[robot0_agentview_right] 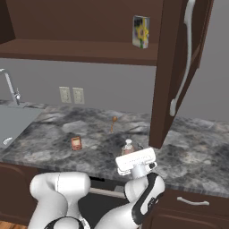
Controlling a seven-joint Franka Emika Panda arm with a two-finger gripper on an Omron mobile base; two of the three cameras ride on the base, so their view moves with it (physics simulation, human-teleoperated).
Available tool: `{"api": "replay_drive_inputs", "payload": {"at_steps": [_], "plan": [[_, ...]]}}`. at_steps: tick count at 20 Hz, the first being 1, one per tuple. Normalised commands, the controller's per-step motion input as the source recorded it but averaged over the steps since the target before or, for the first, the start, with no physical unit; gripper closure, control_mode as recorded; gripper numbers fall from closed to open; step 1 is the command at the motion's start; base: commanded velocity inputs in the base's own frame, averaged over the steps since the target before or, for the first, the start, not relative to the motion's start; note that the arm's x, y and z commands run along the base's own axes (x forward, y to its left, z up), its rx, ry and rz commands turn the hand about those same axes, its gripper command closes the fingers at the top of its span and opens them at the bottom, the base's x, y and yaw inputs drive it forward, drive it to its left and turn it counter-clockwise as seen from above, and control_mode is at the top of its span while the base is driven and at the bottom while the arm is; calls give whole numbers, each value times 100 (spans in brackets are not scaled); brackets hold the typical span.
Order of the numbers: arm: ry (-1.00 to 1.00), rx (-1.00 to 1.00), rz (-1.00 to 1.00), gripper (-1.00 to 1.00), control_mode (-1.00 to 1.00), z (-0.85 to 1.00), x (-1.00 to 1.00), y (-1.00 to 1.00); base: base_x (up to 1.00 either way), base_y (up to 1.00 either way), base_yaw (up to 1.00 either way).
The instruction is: Pick the bar soap and soap dispenser from the cabinet and place them on the counter.
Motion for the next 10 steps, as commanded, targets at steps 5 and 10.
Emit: {"api": "replay_drive_inputs", "payload": {"at_steps": [5,10], "plan": [[-2,0,4,-100,-100,-32,-6,-13,0,0,0],[-8,0,4,-100,-100,-5,-35,-23,0,0,0]]}}
